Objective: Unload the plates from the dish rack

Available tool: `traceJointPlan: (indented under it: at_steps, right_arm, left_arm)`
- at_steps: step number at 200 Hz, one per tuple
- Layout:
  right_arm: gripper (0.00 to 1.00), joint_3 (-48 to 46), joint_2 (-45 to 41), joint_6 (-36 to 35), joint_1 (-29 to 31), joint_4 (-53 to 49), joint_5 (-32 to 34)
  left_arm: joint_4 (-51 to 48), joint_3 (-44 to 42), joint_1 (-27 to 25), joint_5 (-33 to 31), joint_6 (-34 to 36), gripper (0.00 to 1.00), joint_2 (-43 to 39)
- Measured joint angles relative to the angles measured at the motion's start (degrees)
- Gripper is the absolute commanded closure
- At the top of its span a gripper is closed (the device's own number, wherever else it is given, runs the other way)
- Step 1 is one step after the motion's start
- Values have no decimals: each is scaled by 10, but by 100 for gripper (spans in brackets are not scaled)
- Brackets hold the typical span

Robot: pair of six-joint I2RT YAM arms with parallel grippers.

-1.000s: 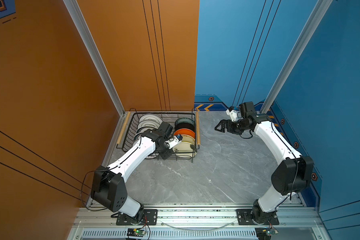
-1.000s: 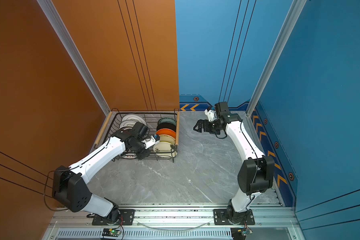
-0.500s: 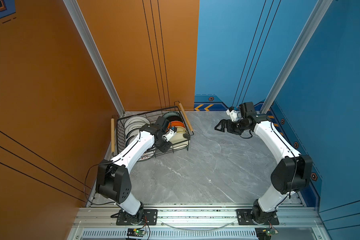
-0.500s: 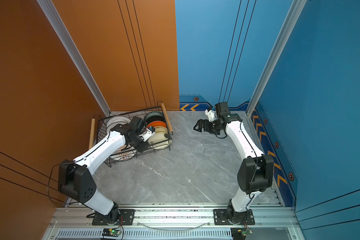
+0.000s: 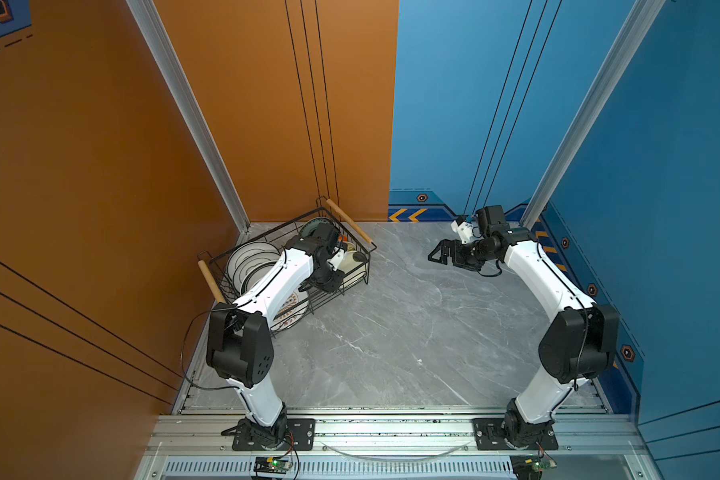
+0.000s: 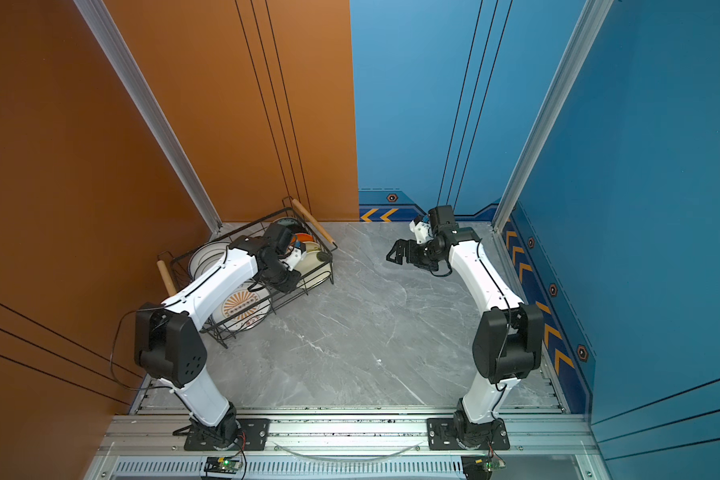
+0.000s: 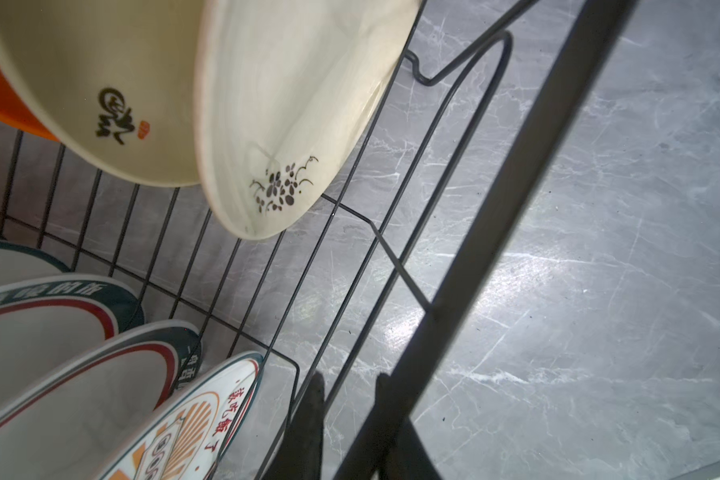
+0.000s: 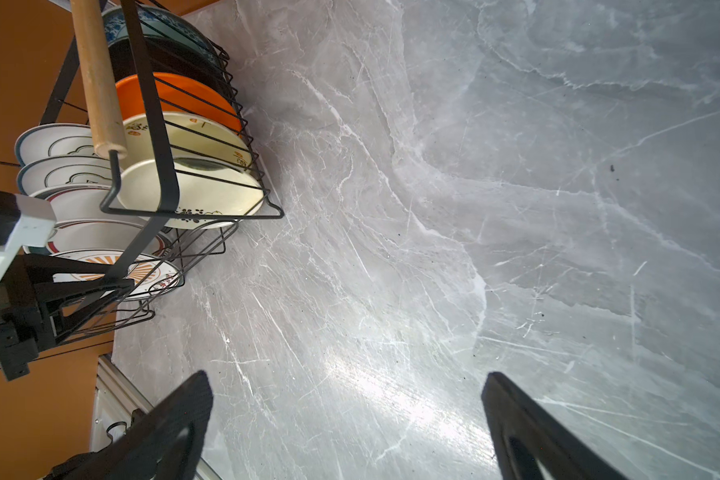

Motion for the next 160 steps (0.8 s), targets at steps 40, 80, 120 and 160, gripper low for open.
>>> traceJointPlan:
  at_steps: [40,80,120,160]
  right_arm:
    - [0,0,3,2,0,2,0]
    - [0,0,3,4,3,2,0]
    - [0,0,3,4,7,2,0]
    - [0,0,3,4,9,2,0]
  left_arm:
    - [-14,30,-3,0,-39,88,24]
    - [-17,36,-4,6,-77,88,28]
    - [-16,37,-12,9,-125,86,31]
    - [-18,44,-30,9,-170,88,37]
